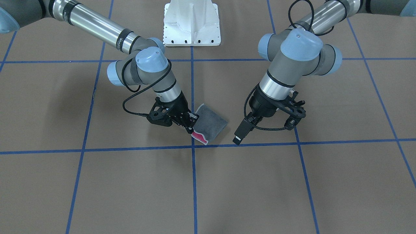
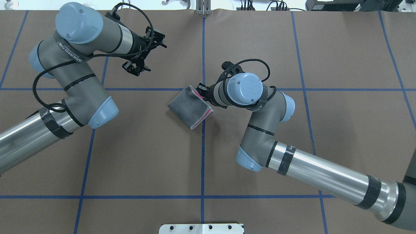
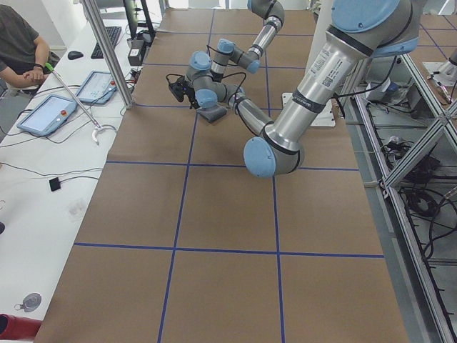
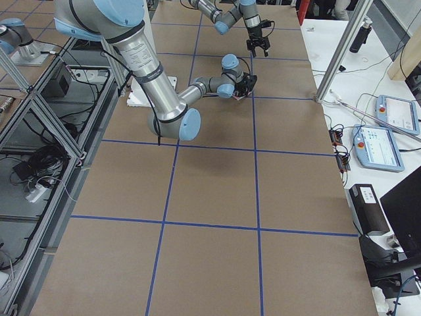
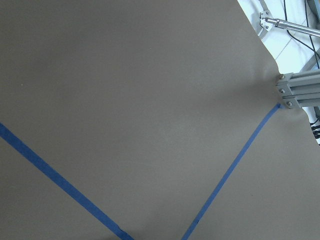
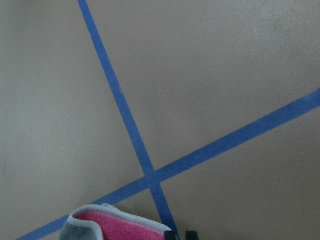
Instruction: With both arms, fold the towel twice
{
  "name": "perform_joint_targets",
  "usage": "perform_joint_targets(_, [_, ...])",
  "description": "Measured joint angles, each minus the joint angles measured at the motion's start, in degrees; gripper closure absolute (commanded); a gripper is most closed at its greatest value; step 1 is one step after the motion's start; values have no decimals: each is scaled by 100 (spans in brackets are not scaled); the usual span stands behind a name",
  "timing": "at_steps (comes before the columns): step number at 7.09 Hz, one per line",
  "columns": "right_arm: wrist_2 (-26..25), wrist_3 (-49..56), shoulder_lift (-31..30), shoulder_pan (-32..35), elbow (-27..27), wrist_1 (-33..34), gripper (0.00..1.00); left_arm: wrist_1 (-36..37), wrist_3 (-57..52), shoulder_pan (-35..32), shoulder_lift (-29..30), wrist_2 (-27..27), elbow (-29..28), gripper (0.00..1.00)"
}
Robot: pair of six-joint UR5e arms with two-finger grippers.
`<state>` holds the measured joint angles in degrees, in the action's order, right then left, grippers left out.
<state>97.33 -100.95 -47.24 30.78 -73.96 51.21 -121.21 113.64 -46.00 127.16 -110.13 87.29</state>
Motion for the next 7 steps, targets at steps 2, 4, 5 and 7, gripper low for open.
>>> perform_joint_targets(2, [34,-16,-16,7,-166,120,100,1,0,-4,17,0,3,0])
perform_joint_targets(4, [54,-12,-106,7,-485,539,97,1,8,-1,34,0,6,0])
perform_joint_targets(5, [55,-7,-191,3,-568,619,94,1,22,2,43,0,10,0])
perform_joint_targets(7, [36,-33,-222,-5,-589,650,86,24,54,2,50,0,33,0])
